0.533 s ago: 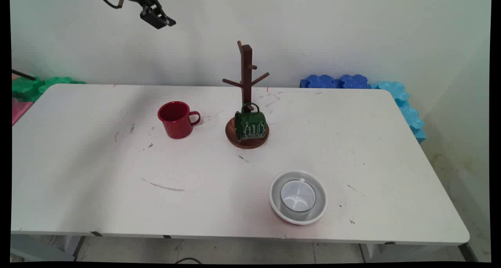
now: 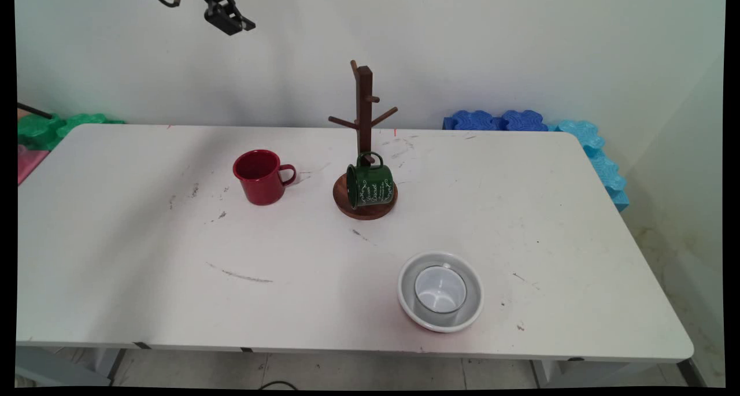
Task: Pick up the green mug from the rack
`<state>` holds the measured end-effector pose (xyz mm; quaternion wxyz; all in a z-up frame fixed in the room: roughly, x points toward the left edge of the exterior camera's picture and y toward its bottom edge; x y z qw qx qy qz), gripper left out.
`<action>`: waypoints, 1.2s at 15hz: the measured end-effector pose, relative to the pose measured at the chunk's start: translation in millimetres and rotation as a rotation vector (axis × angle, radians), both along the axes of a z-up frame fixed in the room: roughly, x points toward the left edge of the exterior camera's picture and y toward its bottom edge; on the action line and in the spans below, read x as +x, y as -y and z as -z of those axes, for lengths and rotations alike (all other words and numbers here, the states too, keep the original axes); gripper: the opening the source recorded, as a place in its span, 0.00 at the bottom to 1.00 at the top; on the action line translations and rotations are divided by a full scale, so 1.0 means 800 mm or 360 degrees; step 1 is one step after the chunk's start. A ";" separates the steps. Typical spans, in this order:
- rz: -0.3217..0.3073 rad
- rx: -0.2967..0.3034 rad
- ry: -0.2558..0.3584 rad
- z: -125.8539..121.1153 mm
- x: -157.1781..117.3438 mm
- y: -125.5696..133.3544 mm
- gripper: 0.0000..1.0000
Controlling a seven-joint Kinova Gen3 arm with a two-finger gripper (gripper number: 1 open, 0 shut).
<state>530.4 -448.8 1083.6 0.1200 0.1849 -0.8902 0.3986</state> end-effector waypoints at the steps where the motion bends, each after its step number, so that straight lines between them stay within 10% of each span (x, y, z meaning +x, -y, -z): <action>1: -0.0002 -0.0003 0.0004 0.000 0.001 0.001 1.00; 18: -0.0060 0.0013 0.0027 0.008 0.012 -0.003 1.00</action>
